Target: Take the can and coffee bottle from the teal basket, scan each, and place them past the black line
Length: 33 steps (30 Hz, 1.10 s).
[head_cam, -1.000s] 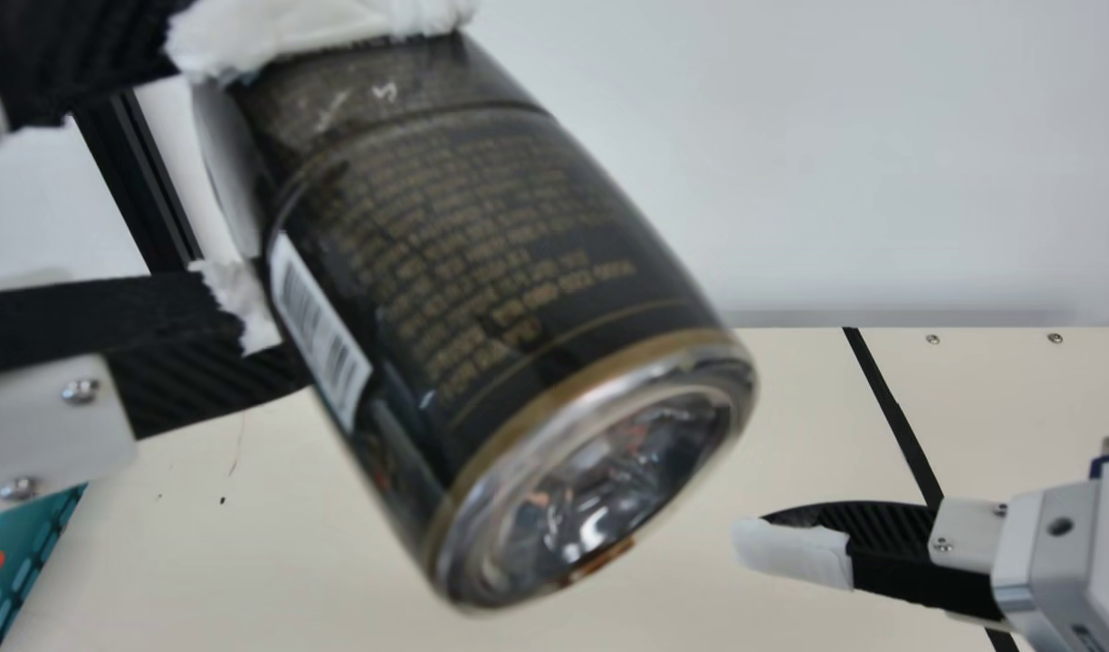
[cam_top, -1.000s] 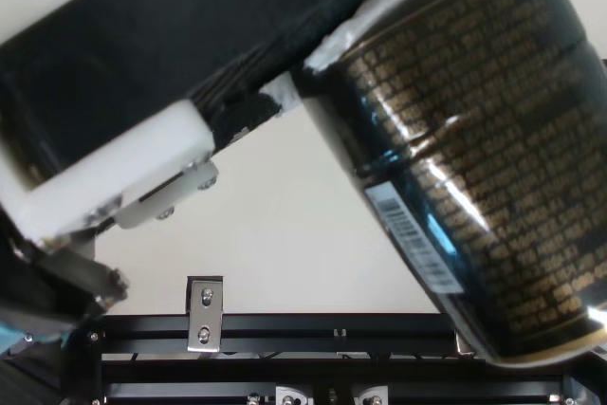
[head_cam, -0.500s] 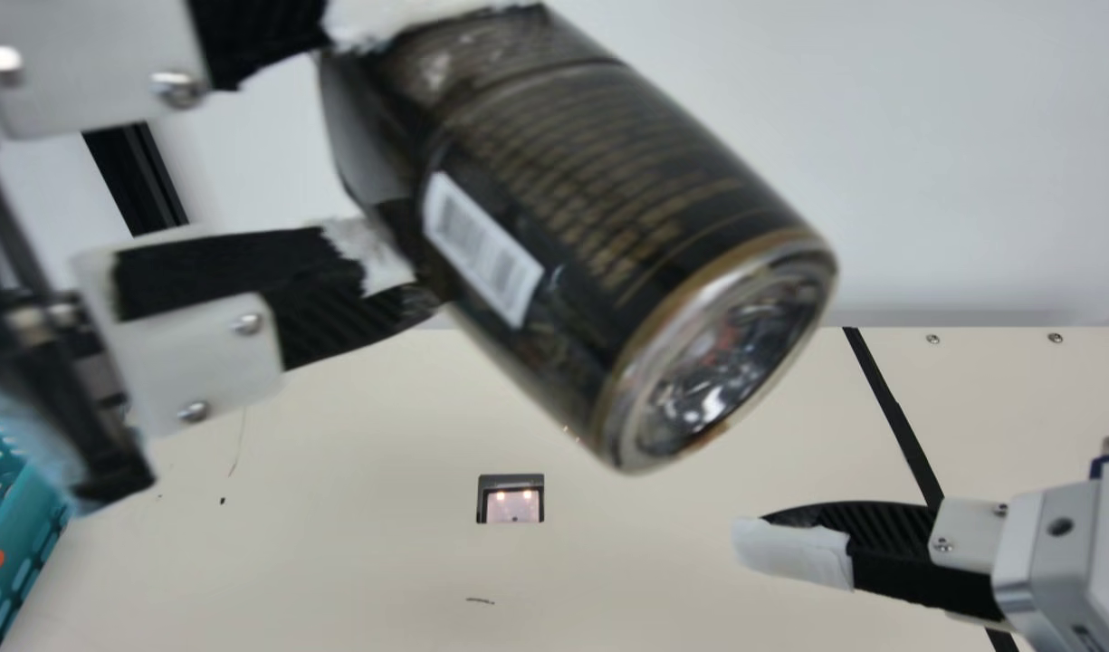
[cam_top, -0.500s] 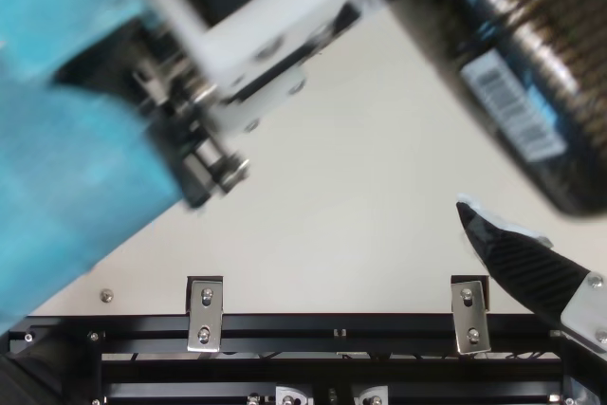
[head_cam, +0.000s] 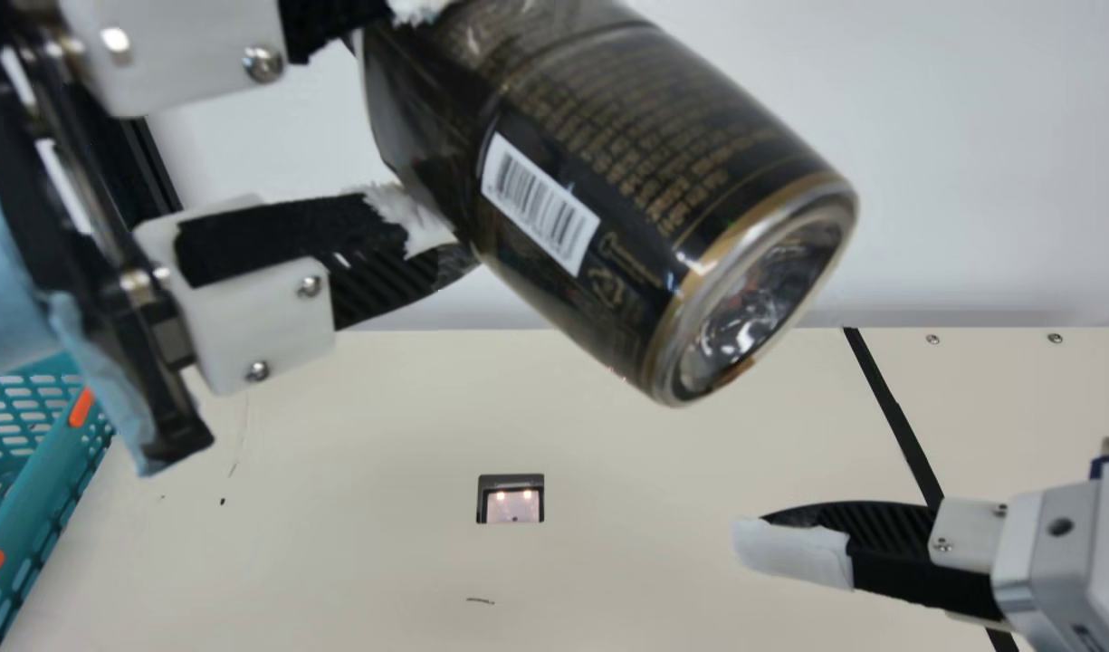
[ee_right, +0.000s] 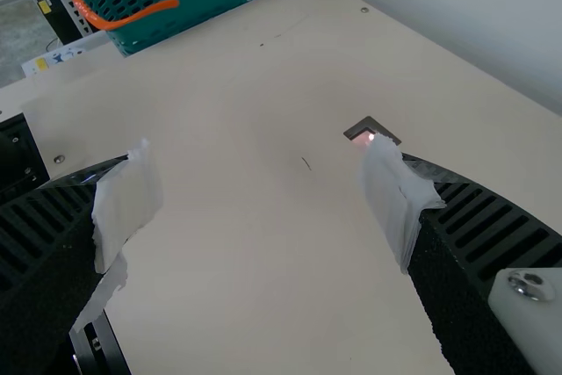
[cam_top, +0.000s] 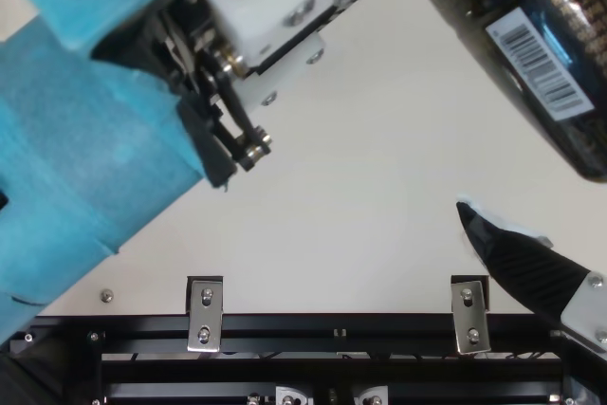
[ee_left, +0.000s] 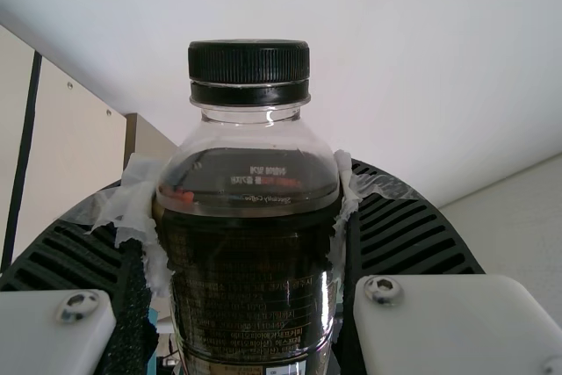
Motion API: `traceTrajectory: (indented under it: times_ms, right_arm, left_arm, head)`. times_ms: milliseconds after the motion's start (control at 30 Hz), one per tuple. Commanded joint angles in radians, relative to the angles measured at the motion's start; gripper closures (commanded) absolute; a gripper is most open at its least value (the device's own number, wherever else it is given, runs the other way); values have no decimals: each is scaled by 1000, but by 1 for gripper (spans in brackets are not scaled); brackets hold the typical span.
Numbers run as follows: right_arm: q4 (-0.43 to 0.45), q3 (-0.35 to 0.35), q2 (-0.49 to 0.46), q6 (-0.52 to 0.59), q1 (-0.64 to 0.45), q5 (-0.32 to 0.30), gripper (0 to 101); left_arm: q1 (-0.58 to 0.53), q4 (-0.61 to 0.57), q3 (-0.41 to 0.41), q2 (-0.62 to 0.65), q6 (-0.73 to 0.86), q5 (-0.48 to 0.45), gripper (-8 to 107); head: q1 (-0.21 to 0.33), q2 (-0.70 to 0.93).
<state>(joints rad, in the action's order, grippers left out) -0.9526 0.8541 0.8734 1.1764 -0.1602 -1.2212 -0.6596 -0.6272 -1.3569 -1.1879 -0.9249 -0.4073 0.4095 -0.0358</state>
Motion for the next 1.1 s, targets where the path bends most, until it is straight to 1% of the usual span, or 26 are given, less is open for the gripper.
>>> traceTrajectory:
  times_ms: [0, 300, 333, 433, 533, 633, 700, 833, 933, 1067]
  right_arm:
    - [0, 0, 0, 0, 0, 0, 0]
    - [0, 0, 0, 0, 0, 0, 0]
    - [0, 0, 0, 0, 0, 0, 0]
    - [0, 0, 0, 0, 0, 0, 0]
    - [0, 0, 0, 0, 0, 0, 0]
    - [0, 0, 0, 0, 0, 0, 0]
    - [0, 0, 0, 0, 0, 0, 0]
    - [0, 0, 0, 0, 0, 0, 0]
    - [0, 0, 0, 0, 0, 0, 0]
    - [0, 0, 0, 0, 0, 0, 0]
  left_arm:
    - [0, 0, 0, 0, 0, 0, 89]
    - [0, 0, 0, 0, 0, 2, 89]
    - [11, -31, 4, -1, 31, -1, 89]
    - [31, -39, 10, -4, 46, -10, 89]
    - [80, -67, 21, -14, 88, -42, 89]
    - [147, -113, 26, -30, 140, -97, 89]
    - [201, -165, 32, -44, 180, -145, 89]
    - [345, -306, 56, -79, 280, -255, 89]
    - [471, -421, 82, -116, 361, -358, 89]
    - [618, -536, 122, -165, 450, -479, 89]
  head:
    - [27, -3]
    - [27, -3]
    - [27, -3]
    - [27, -3]
    - [27, -3]
    - [27, -3]
    - [27, -3]
    - [27, -3]
    - [27, -3]
    - [27, -3]
